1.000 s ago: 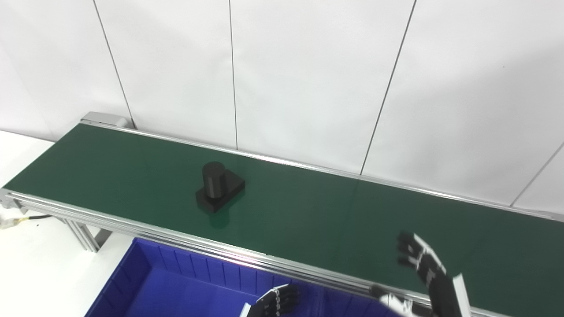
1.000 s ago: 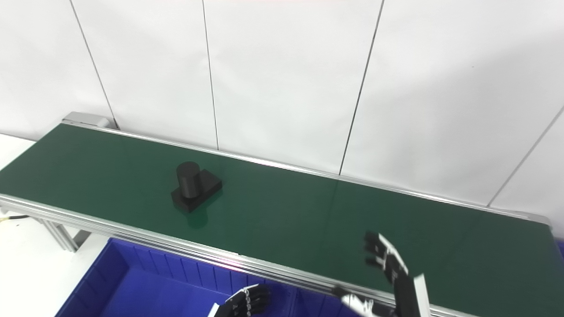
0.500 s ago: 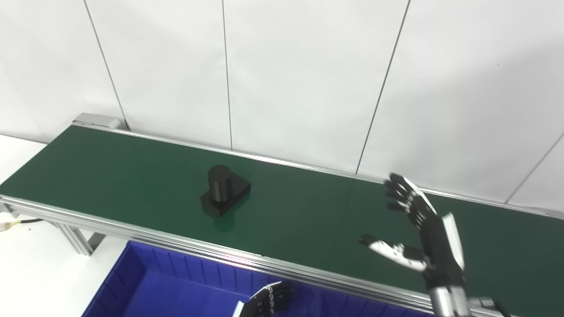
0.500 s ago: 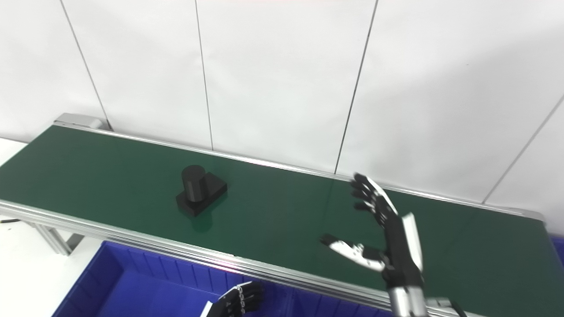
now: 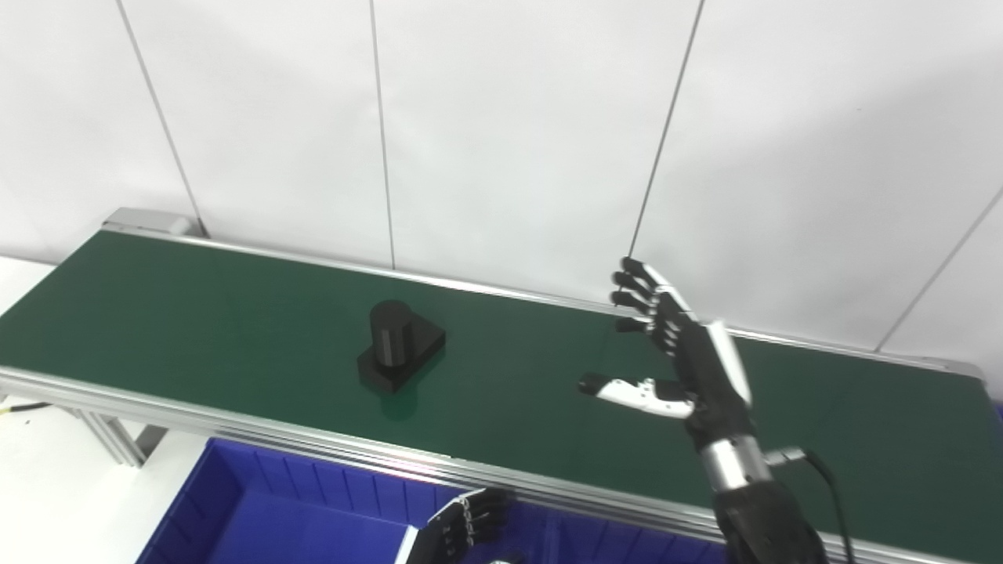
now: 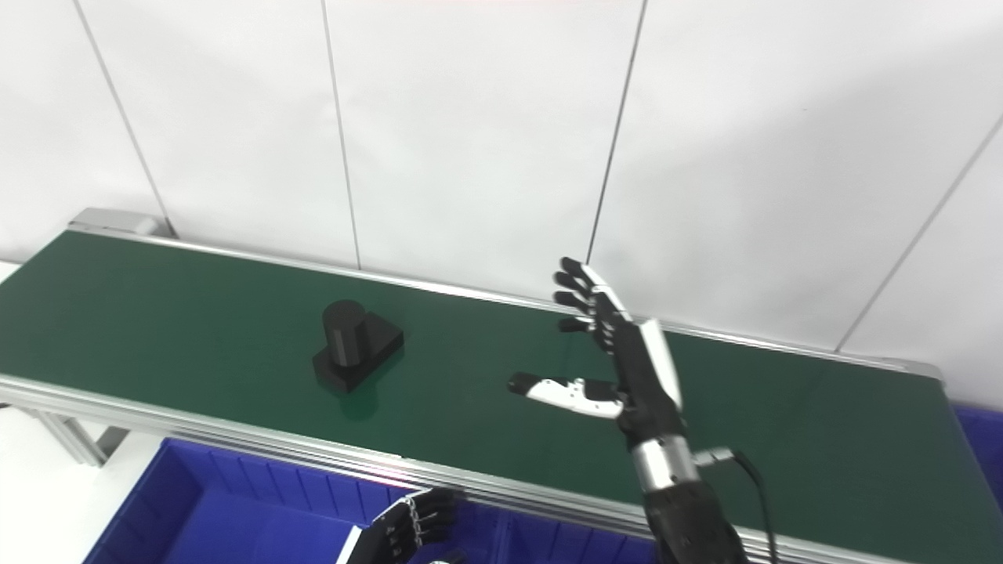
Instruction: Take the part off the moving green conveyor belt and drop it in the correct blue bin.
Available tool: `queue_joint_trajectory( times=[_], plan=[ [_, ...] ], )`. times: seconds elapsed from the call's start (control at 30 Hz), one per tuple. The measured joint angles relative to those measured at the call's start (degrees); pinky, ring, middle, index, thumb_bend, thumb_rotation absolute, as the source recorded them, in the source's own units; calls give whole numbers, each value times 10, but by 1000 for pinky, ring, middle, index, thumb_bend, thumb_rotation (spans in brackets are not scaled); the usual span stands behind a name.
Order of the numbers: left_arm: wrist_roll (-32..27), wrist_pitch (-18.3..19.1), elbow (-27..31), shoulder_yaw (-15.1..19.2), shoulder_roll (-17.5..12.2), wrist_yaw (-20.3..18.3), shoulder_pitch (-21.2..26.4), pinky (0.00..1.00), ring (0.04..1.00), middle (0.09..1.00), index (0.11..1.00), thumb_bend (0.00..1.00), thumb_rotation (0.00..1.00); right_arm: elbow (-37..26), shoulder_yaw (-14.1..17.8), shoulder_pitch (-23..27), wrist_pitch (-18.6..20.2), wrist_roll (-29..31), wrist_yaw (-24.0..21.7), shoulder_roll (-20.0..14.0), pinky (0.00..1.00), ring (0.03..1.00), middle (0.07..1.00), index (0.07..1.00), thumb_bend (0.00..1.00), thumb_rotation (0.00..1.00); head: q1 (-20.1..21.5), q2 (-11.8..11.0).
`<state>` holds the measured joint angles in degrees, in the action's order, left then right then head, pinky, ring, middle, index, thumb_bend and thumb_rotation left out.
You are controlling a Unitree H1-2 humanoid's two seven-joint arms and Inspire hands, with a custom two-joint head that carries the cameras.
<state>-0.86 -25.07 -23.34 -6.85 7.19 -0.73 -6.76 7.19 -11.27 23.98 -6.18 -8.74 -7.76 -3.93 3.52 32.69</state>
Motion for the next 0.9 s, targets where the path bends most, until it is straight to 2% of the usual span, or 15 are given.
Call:
queue_joint_trajectory(
  times=[0.27,0.4,0.6,0.77,0.9],
  plan=[
    [-2,0,0,12,-1,-6,0,756,728,740,722,595,0,77,-27,64,9,-33,-21,-1,909,951,980,1000,927,388,-17,6],
    [-2,0,0,12,0,-6,0,756,730,738,725,587,0,109,-37,85,9,-49,-21,7,916,979,999,1000,934,399,-18,6],
    [-2,0,0,14,0,-8,0,748,720,727,721,593,0,167,-37,124,8,-58,-17,33,885,991,1000,1000,952,418,-17,6],
    [-2,0,0,16,0,-13,0,749,722,733,723,586,0,229,-38,147,8,-66,0,55,773,953,1000,1000,984,444,-18,11],
    [-2,0,0,15,1,-16,0,766,732,741,727,584,0,267,-41,158,5,-75,13,66,751,960,1000,1000,973,445,-19,16]
  ],
)
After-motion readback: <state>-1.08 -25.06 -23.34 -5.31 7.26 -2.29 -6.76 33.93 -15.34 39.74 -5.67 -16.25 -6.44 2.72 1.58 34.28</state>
